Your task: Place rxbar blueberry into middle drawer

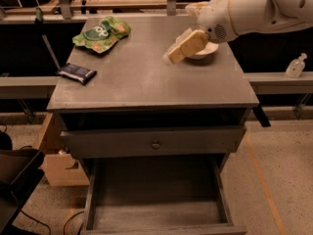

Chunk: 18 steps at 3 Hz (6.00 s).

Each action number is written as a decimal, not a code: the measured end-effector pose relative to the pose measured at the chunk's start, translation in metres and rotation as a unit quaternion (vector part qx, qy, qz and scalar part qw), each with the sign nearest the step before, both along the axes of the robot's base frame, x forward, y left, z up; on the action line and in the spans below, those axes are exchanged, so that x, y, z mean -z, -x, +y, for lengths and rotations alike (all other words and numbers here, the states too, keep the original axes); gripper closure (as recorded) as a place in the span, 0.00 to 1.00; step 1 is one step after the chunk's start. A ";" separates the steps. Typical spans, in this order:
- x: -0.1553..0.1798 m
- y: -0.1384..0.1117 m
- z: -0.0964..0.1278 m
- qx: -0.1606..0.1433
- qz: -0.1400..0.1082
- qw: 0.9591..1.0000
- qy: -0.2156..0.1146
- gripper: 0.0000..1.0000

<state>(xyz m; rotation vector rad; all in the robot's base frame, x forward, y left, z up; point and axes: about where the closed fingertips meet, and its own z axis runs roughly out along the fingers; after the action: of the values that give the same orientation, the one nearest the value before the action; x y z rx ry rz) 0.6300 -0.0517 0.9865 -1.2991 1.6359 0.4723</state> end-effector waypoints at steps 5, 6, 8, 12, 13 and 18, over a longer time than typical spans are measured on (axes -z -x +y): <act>0.094 -0.089 0.151 -0.048 0.037 0.995 -0.083 0.00; 0.108 -0.101 0.181 -0.057 0.050 0.993 -0.093 0.00; 0.113 -0.083 0.240 -0.070 0.073 0.991 -0.093 0.00; 0.168 -0.077 0.299 -0.044 0.107 0.991 -0.061 0.47; 0.163 -0.077 0.299 -0.044 0.107 0.991 -0.061 0.70; 0.157 -0.077 0.299 -0.044 0.107 0.991 -0.061 1.00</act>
Offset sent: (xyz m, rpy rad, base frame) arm 0.0219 0.0441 -0.0358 0.0641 0.0088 0.0222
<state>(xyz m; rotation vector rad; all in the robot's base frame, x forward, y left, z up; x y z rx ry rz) 0.7068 0.2474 0.8299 -1.2670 1.7006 0.7761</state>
